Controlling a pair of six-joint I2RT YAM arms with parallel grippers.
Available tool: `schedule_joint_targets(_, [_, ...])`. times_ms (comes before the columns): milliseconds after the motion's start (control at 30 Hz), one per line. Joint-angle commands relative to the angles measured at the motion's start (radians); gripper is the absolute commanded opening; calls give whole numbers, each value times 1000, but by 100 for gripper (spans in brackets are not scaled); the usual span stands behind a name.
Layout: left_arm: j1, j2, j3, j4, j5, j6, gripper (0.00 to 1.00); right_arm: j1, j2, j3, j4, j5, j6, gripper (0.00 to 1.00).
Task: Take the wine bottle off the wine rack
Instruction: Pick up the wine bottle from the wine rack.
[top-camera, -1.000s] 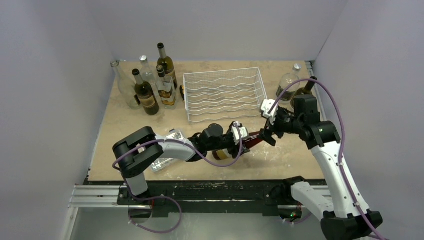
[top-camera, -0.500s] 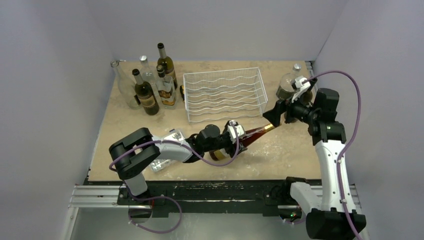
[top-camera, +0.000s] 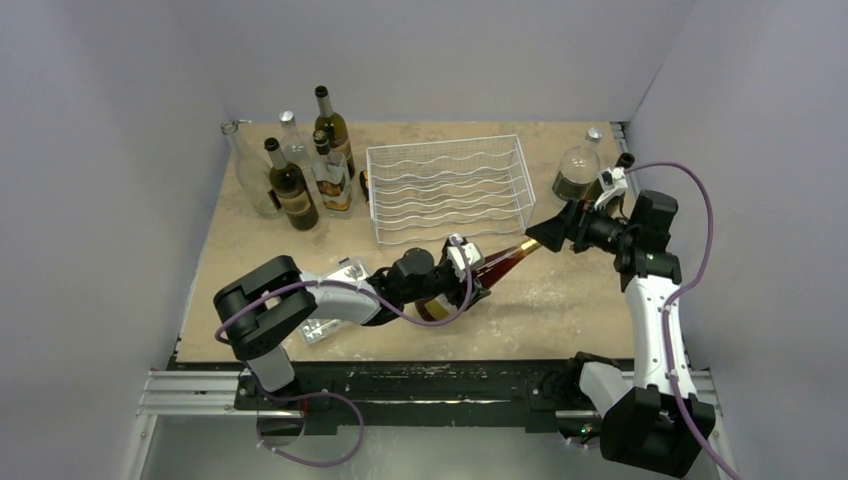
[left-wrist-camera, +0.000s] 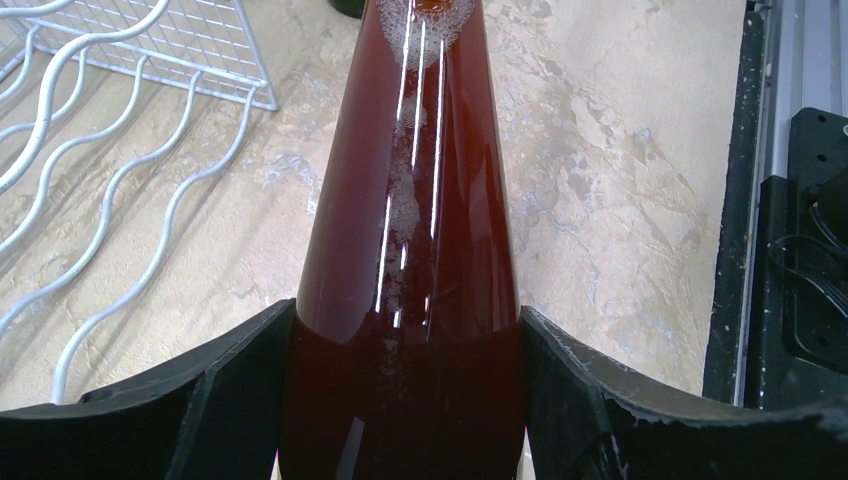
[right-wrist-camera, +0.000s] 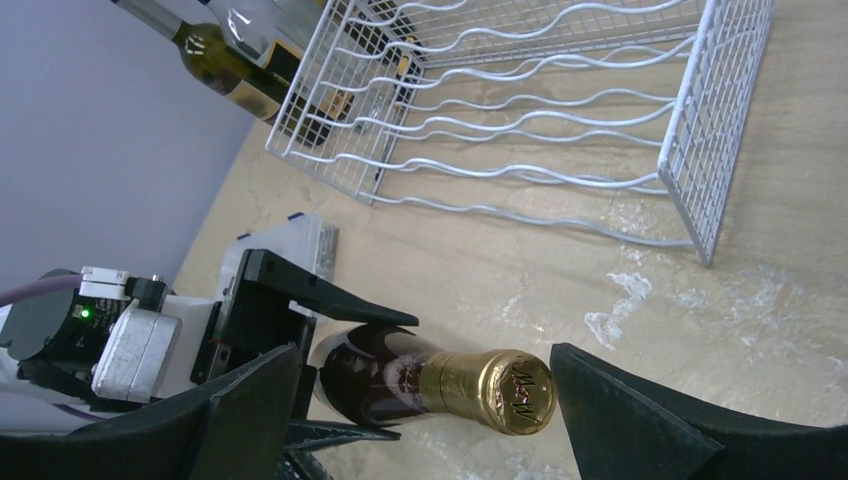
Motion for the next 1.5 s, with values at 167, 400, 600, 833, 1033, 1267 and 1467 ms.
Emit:
schedule_joint_targets(167, [7,-45,19,189,25,-92,0,-3,-14,-55,141,-20,171,95])
schedule_joint_targets(400, [7,-53,16,207,28,-109,0,-3,20,-74,154,6,202,96])
schedule_joint_targets(600, [7,-52,16,213,30,-116,0,-3,27,-88,168,9,206,99])
schedule_joint_targets(833, [7,-49,37,226,52,-139,0,-3,55,-126,265,-70,275,94])
schedule_joint_targets(1033, [7,-41,40,242,72,-154,0,-3,61,-160,364,-117,318,88])
schedule_joint_targets(1267, [7,-27,64,241,88,-172,0,-4,47,-194,448,-152,364,63])
schedule_joint_targets(1467, [7,-21,79,227,114,-184,0,-3,45,-198,485,-164,381,27])
